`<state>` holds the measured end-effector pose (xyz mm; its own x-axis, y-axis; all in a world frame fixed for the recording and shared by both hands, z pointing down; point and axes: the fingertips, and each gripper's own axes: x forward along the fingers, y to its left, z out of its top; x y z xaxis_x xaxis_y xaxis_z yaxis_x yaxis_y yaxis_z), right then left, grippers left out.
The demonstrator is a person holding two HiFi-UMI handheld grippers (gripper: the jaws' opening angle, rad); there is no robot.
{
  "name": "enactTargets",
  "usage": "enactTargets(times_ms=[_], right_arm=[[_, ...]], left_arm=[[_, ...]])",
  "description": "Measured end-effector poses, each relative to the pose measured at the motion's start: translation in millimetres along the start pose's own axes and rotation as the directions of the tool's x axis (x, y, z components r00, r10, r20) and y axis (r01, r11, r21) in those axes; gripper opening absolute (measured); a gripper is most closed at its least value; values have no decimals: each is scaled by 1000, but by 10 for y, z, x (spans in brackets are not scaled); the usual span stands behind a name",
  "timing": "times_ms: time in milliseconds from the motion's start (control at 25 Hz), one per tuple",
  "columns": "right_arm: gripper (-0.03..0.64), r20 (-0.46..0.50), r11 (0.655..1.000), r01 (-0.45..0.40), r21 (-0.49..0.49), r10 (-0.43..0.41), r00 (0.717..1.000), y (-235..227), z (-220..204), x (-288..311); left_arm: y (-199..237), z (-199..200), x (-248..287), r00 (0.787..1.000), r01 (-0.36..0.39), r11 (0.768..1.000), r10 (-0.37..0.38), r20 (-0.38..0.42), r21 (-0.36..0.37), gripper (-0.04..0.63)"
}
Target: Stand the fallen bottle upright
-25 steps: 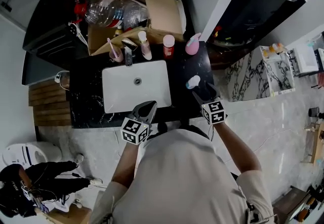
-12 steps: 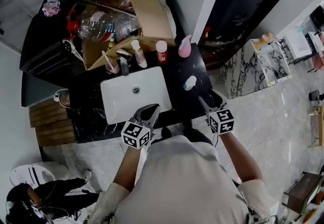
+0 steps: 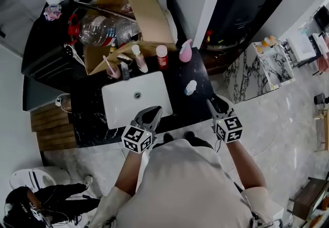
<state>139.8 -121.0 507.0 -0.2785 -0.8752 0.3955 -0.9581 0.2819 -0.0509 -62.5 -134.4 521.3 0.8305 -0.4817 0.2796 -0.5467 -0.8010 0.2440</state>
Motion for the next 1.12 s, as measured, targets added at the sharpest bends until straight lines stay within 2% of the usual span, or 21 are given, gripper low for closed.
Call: enactTargets(times_ms=[160, 360, 520, 840, 1120], right_arm=[[95, 27, 999, -35, 1, 35, 999, -44, 129, -70], [59, 46, 991, -133, 3, 133, 990, -57, 217, -213], [46, 70, 985, -171, -2, 170, 983, -109, 256, -299], [31, 120, 983, -178, -35, 181, 976, -279, 404, -390], [31, 125, 980, -197, -29, 199, 972, -309, 397, -384]], left_arm=[[-58, 93, 32, 1000, -21, 1000, 21, 9, 7, 6], [-203, 249, 51, 998, -46, 999, 45, 31, 25, 7], [-294, 317, 53, 996, -68, 997, 66, 52, 27, 8], [-374, 391, 38, 992, -103, 995, 102, 71, 14, 8], [-440, 383, 83, 991, -109, 994, 109, 78, 0, 8]])
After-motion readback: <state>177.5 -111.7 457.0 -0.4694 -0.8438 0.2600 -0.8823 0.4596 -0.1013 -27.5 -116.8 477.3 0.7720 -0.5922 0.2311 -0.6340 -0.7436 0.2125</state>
